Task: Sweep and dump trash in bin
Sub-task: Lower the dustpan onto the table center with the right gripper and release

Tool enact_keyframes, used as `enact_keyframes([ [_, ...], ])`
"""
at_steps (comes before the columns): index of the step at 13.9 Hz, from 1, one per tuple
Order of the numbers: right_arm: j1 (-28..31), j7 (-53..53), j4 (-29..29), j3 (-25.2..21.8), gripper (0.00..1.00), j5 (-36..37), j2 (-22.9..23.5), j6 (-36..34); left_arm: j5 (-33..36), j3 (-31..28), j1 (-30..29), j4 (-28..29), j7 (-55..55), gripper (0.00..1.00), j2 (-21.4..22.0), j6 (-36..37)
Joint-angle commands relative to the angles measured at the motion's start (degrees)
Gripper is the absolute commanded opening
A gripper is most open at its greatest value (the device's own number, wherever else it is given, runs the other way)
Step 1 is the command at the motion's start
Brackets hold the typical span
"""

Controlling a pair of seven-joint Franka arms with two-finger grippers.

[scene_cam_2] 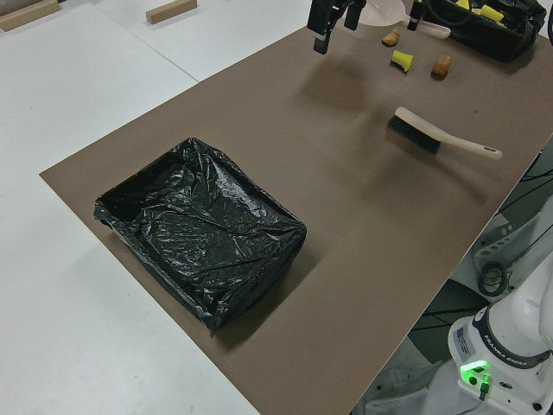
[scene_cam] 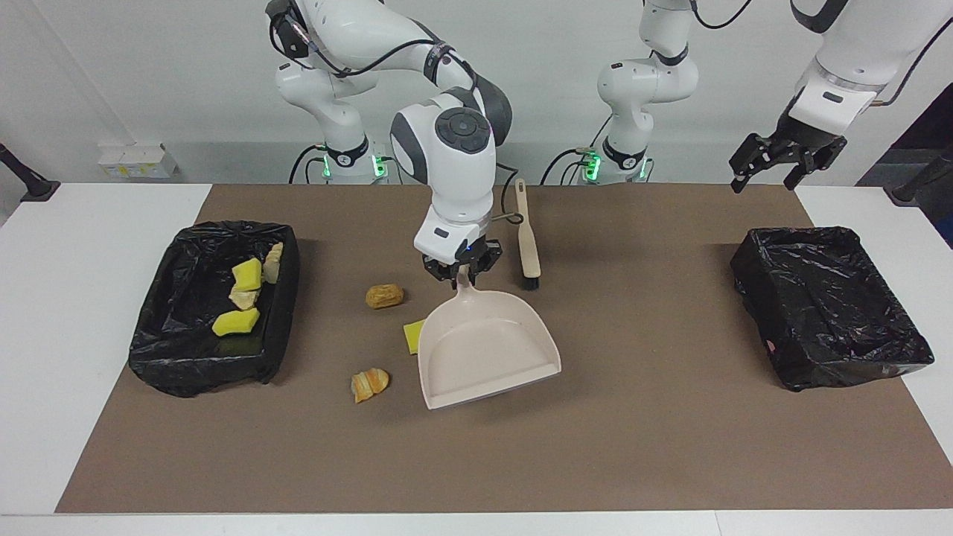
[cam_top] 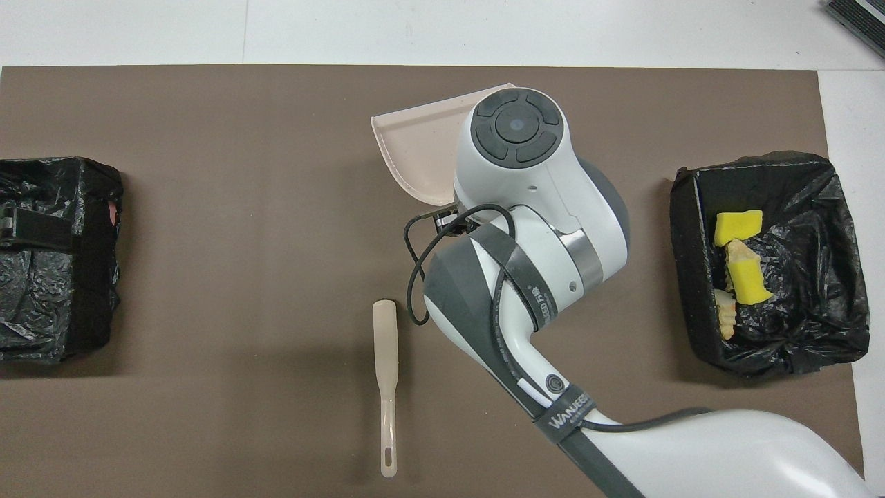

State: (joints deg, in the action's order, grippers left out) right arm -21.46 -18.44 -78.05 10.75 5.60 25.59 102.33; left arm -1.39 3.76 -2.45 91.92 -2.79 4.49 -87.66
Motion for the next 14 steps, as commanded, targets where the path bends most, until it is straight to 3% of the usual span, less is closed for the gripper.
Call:
enact_keyframes([
  [1,-1.8,-2.5,1.4,0.0,0.0,-0.4,0.4,0.2,0.8,0.0,-0.2,1.3,0.8,1.0,1.0,-0.5],
  [14,-1.5,-4.0,1.3,0.0,0.0,-1.2,0.2,0.4,0.8,0.0,-0.3,1.7,0.8,1.0,1.0,-0.5],
])
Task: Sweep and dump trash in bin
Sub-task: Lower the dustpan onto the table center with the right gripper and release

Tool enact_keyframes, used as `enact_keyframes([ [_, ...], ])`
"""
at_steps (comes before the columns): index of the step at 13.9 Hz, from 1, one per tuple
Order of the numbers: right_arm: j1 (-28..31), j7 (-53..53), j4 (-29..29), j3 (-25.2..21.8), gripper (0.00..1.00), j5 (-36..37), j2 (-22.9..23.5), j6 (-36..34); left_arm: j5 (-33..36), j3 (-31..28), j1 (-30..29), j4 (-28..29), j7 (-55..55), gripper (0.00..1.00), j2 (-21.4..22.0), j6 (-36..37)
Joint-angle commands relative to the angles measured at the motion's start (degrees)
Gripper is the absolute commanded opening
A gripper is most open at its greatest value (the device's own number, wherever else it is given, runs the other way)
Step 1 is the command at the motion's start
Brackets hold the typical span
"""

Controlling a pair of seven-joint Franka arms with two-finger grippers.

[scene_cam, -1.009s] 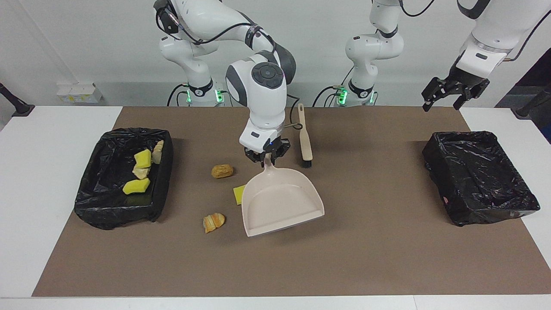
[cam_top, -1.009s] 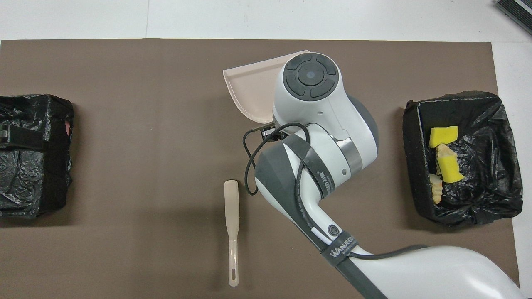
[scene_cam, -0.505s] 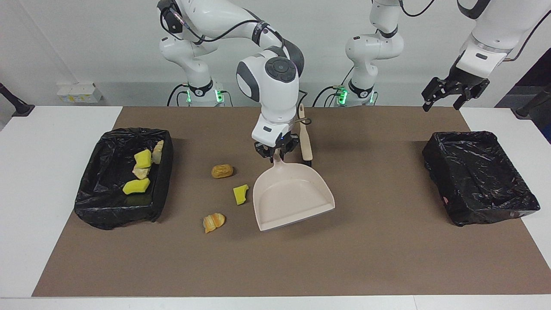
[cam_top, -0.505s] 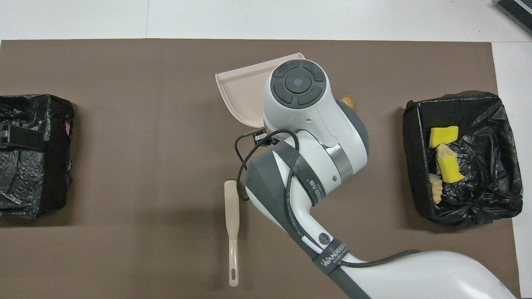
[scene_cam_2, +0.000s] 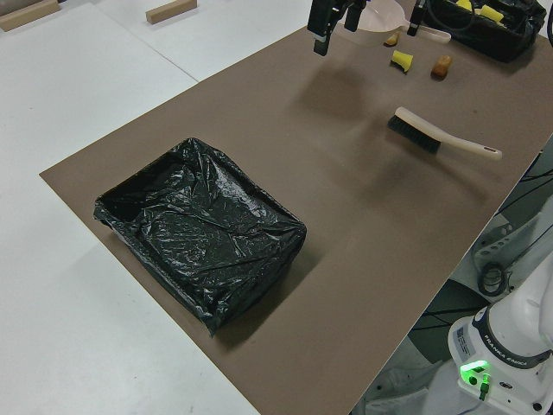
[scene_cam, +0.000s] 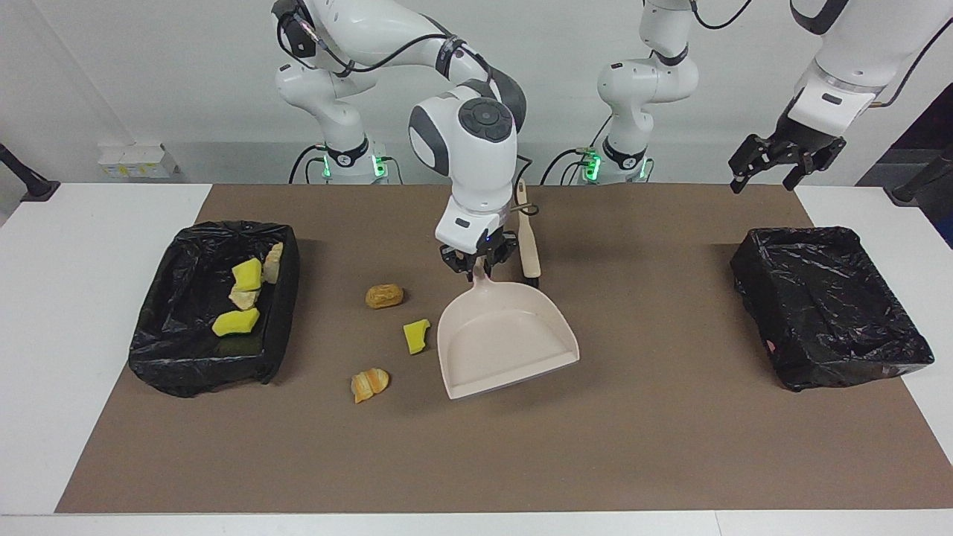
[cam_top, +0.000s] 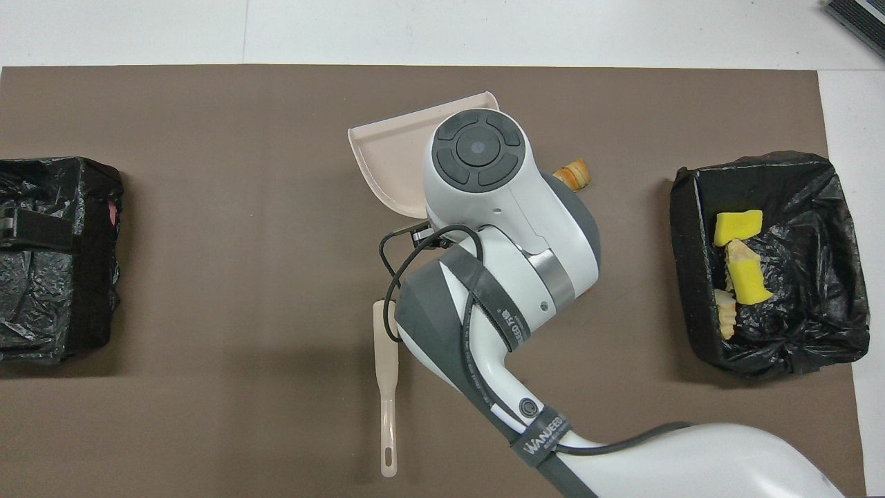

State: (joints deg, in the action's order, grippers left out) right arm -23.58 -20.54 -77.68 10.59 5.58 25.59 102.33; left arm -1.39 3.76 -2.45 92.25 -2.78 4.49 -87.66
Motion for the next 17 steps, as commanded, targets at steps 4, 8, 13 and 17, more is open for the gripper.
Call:
enact_keyframes([
  [4,2.0,-4.2,1.1,-0.3,0.0,-4.3,0.9,2.2,0.8,0.0,-0.2,1.4,0.8,1.0,1.0,-0.5],
  [8,3.0,-8.7,1.9,-0.6,0.0,-5.7,3.0,5.5,0.8,0.0,-0.3,1.4,0.8,1.0,1.1,-0.5],
  [13,-2.5,-17.4,13.3,-2.3,0.0,-4.5,16.3,6.6,0.8,-0.2,-0.3,1.5,1.5,1.0,1.0,-1.0],
  [17,-8.4,-19.2,15.2,-4.4,0.0,-4.6,18.9,5.3,0.8,-0.2,-0.4,2.1,1.6,1.0,1.1,-1.6],
])
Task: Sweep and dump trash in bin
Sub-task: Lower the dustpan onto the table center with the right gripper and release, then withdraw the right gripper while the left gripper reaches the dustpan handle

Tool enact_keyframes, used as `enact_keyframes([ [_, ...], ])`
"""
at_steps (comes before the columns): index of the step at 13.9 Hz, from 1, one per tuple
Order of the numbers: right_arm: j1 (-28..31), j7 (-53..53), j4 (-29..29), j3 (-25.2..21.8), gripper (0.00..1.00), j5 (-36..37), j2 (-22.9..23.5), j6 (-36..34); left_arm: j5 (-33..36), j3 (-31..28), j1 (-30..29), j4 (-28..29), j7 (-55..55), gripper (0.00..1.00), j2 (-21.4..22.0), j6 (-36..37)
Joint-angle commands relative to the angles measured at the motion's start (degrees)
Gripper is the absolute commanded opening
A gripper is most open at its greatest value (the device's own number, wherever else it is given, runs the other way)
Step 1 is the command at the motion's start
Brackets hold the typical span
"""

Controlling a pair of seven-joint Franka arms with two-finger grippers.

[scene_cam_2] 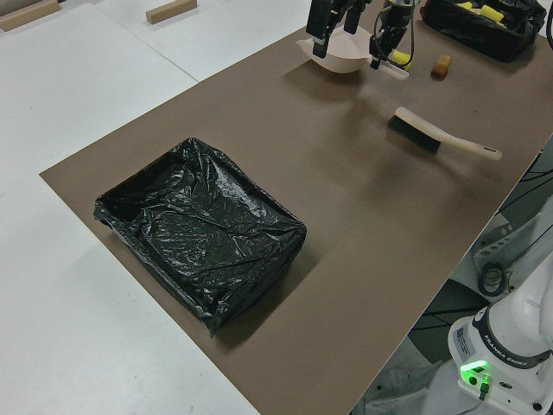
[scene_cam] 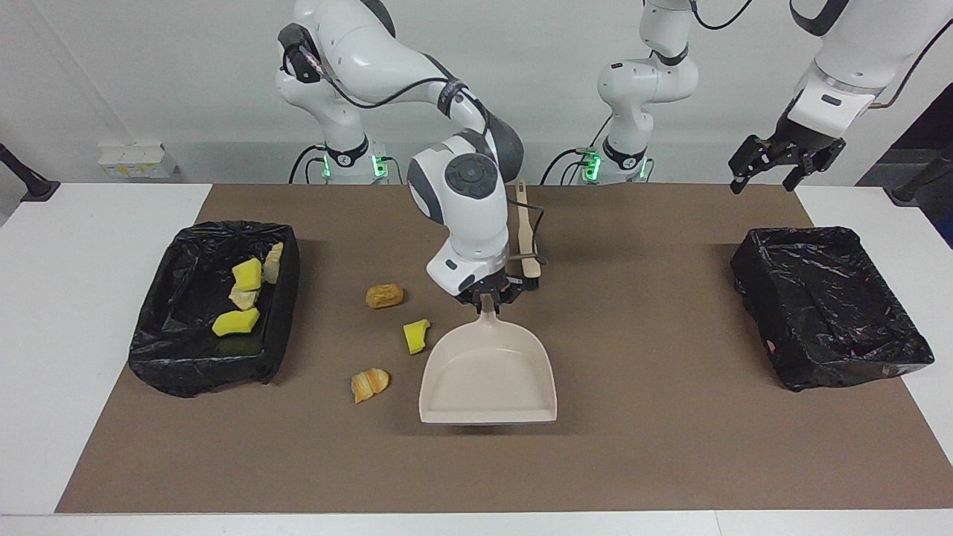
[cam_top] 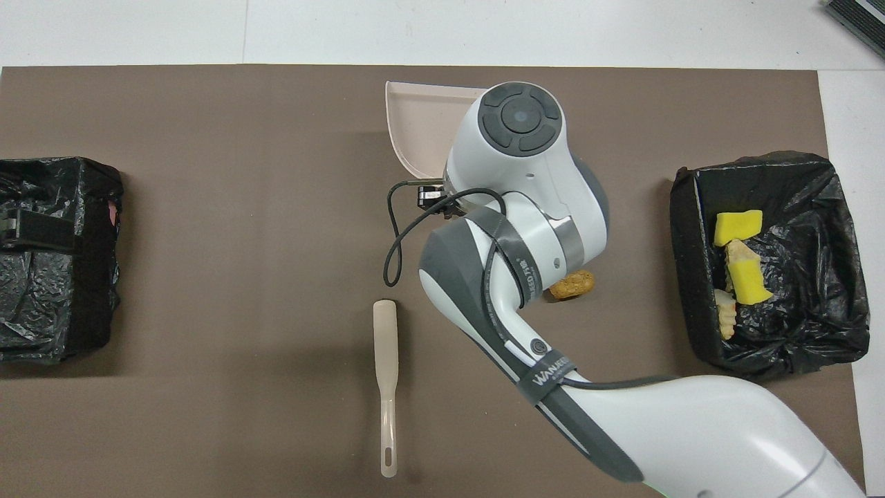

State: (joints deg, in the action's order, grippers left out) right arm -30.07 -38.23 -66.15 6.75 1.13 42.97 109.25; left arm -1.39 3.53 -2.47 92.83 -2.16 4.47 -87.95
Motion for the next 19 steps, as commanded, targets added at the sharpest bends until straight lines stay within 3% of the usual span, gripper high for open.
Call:
enact_keyframes([
  [1,-2.8,-1.8,3.7,-0.6,0.0,-0.3,1.9,-1.7,0.8,-0.1,-0.3,1.7,1.4,1.0,1.1,-1.1],
  [4,-3.8,-2.3,3.7,-0.1,0.0,-0.8,2.3,-1.9,0.8,-0.1,-0.3,2.0,2.0,1.0,1.2,-1.3],
  [6,-3.9,-2.2,3.7,0.1,0.12,-1.0,2.2,-2.7,0.8,-0.1,-0.3,2.4,2.3,1.0,1.2,-1.4],
  [9,-3.9,-2.3,3.7,-0.1,0.47,-0.9,2.2,-2.9,0.8,-0.1,-0.3,2.6,2.4,1.0,1.0,-2.6],
  [11,-3.5,-2.4,3.7,-0.2,0.58,-0.7,1.1,-3.0,0.7,-0.1,-0.3,2.7,2.3,1.0,0.9,-4.6],
  [15,-2.1,-3.2,1.2,-0.9,0.75,-0.7,-8.4,-4.3,0.4,-0.1,-0.4,2.9,2.2,1.0,0.0,-7.4],
  [19,3.4,-3.1,-12.7,-1.0,0.88,-1.4,-25.4,-7.7,0.2,0.2,0.1,1.8,1.7,1.0,-4.9,-16.1],
])
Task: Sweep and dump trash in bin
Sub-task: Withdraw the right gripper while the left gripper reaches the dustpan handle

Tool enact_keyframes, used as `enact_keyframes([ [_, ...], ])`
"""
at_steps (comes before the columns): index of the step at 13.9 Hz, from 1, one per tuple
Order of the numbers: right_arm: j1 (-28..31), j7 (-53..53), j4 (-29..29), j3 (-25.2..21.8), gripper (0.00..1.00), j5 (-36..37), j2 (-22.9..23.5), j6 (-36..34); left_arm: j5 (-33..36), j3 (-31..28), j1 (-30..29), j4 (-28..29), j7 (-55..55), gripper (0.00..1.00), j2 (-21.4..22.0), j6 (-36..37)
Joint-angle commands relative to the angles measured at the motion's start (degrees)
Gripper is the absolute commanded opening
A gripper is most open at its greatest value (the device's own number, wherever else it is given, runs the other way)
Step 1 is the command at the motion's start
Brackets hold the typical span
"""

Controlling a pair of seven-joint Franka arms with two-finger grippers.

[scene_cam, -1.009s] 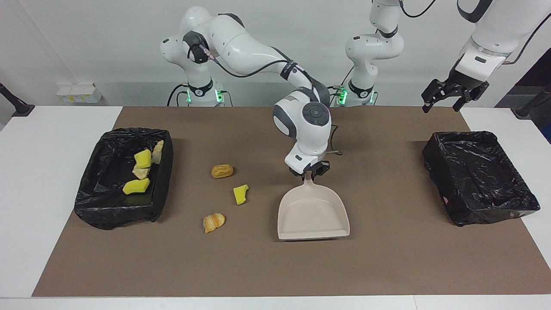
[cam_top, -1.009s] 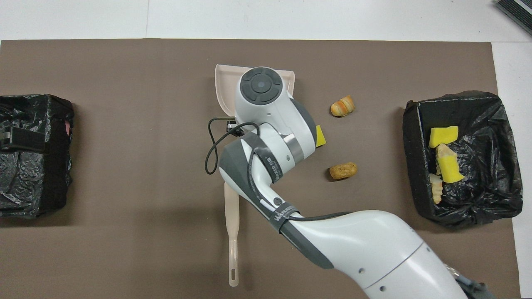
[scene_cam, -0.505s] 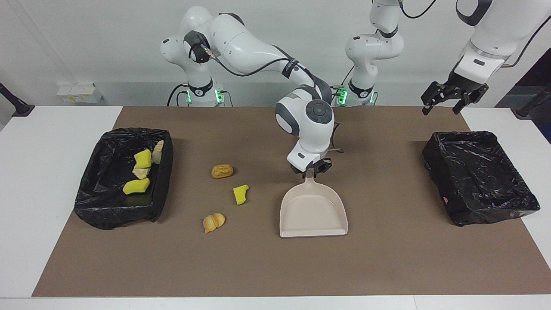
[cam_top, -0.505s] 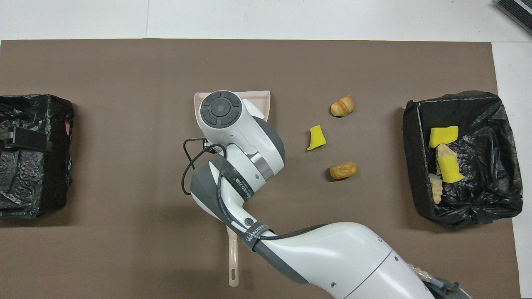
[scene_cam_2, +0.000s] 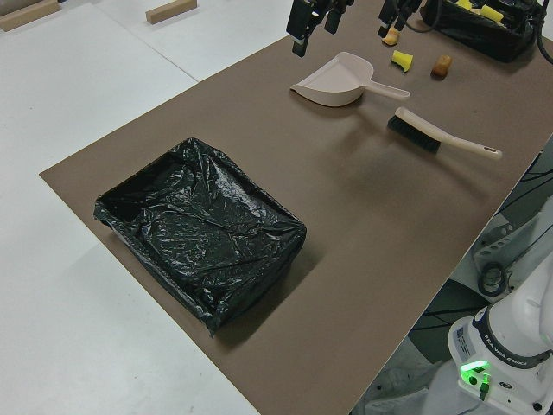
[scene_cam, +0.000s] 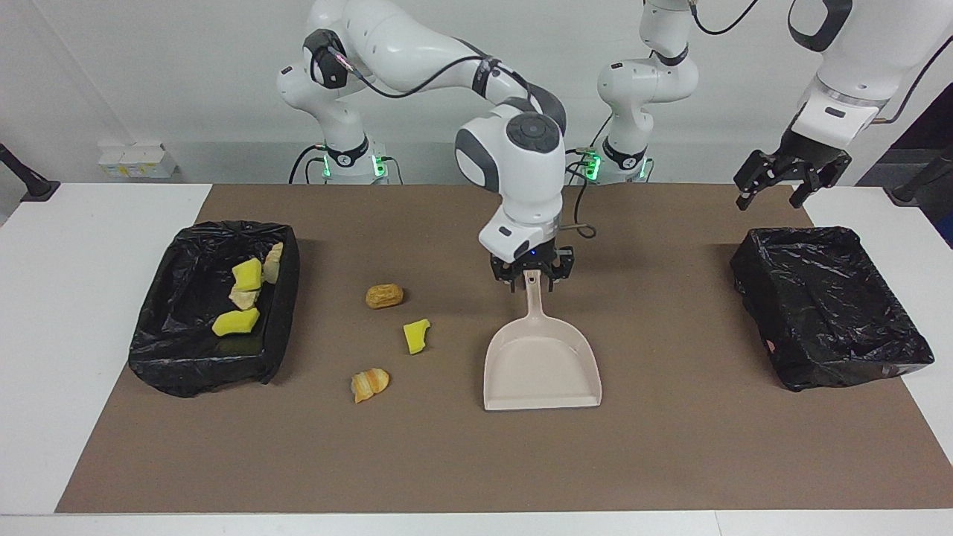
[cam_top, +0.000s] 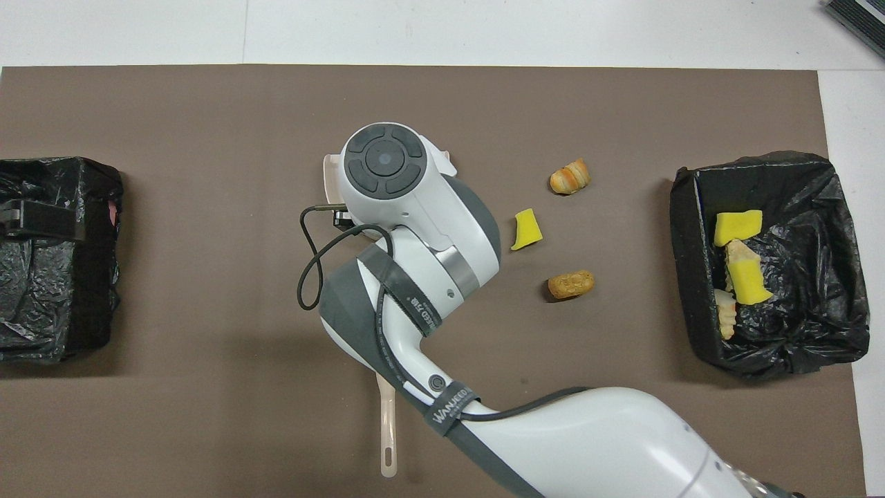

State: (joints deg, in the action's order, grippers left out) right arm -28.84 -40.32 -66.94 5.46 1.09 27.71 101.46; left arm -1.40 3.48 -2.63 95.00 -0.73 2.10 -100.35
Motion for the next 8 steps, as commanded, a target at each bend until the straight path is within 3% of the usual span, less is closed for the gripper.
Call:
enact_keyframes([
  [1,2.4,-1.0,-14.6,0.2,0.91,-1.2,-13.2,-0.7,0.3,0.6,0.3,-0.4,0.0,1.0,-4.5,-6.5],
  [4,6.0,-0.2,-21.2,0.2,0.98,-1.2,-21.0,-1.4,0.3,0.7,3.4,-3.4,-0.1,1.0,-9.5,-10.1],
  [8,11.1,2.2,-29.0,0.2,1.0,-1.2,-30.5,-5.0,0.8,0.7,14.5,-3.9,-10.8,1.0,-14.2,-15.5],
])
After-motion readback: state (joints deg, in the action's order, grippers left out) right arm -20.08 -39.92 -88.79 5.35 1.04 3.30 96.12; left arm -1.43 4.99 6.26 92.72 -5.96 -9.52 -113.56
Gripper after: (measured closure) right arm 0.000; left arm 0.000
